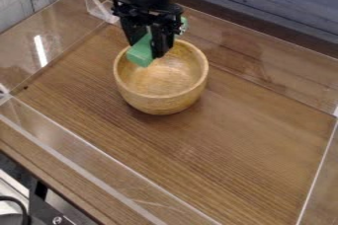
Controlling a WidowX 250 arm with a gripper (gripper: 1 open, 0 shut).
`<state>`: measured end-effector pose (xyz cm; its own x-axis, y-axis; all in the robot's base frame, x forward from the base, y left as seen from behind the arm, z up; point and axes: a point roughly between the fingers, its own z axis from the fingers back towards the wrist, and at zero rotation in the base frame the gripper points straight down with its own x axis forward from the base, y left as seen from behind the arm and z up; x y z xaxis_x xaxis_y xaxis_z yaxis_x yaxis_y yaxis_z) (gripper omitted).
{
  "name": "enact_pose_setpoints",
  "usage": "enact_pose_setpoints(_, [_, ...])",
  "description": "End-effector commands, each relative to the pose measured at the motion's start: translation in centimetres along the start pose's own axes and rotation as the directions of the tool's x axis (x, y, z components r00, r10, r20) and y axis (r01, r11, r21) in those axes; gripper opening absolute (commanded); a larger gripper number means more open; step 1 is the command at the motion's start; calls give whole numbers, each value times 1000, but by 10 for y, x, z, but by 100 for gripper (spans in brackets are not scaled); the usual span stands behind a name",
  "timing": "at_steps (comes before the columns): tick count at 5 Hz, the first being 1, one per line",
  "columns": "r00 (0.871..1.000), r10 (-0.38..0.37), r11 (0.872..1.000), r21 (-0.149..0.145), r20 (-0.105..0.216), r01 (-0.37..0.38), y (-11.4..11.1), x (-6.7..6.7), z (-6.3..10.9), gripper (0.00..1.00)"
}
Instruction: Put the green block in the brown bowl
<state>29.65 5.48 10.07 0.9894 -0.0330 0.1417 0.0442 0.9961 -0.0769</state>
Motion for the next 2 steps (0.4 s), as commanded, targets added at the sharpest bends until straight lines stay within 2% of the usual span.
enact_pose_setpoints(1, [998, -18, 999, 30, 57, 16, 3, 19, 11, 0])
enact_pose_setpoints(2, [998, -21, 999, 40, 63, 18, 6, 26, 9, 0])
